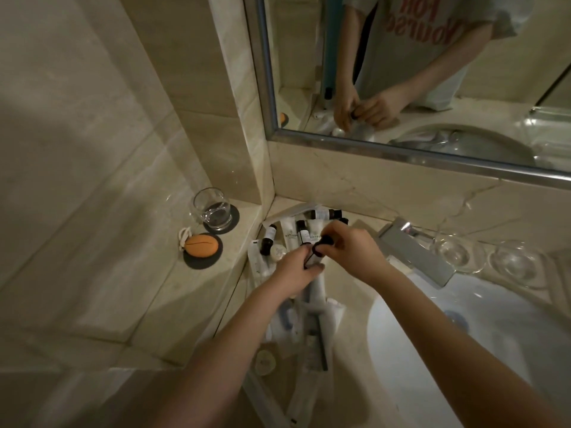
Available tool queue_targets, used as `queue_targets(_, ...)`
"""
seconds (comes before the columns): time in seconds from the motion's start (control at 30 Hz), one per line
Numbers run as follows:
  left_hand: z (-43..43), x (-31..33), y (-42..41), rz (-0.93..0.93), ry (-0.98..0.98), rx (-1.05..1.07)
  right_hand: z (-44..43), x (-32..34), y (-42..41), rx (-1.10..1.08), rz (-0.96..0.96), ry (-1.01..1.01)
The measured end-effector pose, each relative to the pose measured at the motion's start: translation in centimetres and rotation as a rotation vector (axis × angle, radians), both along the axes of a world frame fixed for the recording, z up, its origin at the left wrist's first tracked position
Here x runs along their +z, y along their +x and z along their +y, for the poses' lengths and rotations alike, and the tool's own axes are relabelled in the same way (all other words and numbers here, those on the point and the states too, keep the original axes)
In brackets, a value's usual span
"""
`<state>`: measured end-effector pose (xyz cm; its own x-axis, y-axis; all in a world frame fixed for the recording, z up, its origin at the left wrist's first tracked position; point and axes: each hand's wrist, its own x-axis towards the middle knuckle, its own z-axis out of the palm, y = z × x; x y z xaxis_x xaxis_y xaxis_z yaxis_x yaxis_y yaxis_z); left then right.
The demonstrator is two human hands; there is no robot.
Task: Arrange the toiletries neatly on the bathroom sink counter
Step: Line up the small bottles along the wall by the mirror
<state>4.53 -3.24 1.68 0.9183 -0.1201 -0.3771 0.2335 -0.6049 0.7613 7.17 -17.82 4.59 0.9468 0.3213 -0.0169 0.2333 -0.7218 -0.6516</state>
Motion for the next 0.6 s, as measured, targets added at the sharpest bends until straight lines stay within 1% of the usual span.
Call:
queue_targets(0.1,0.6,-0.1,0.9,0.025,-0.063,0.067,0.2,0.1,1.2,0.016,0.044,0.076)
queue_targets(0.2,2.1,-0.7,2.0,0.023,-0.034,0.127,0.1,-1.7,3.3,-0.142,0.161,0.165)
queue_targets(0.27,3.0,-0.9,2.6,0.029,-0.04,0.173,0.5,-3.4,4.9,-0.256,0.208,0.101)
queue_targets(0.43,4.9,-1.6,3.7,0.009,-0.023,0.258,1.9,-6.7,7.6,-0.389,0.305,-0.245)
queue_targets(0.53,5.5,-1.7,4.0,-0.001,-0.035,0.283,2.1,-8.1,8.6,-0.493,0.416,-0.253)
queue_targets(0.6,5.8,-2.0,4.2,-0.004,-0.015,0.288,2.2,-8.8,9.1,-0.508,0.444,-0.262)
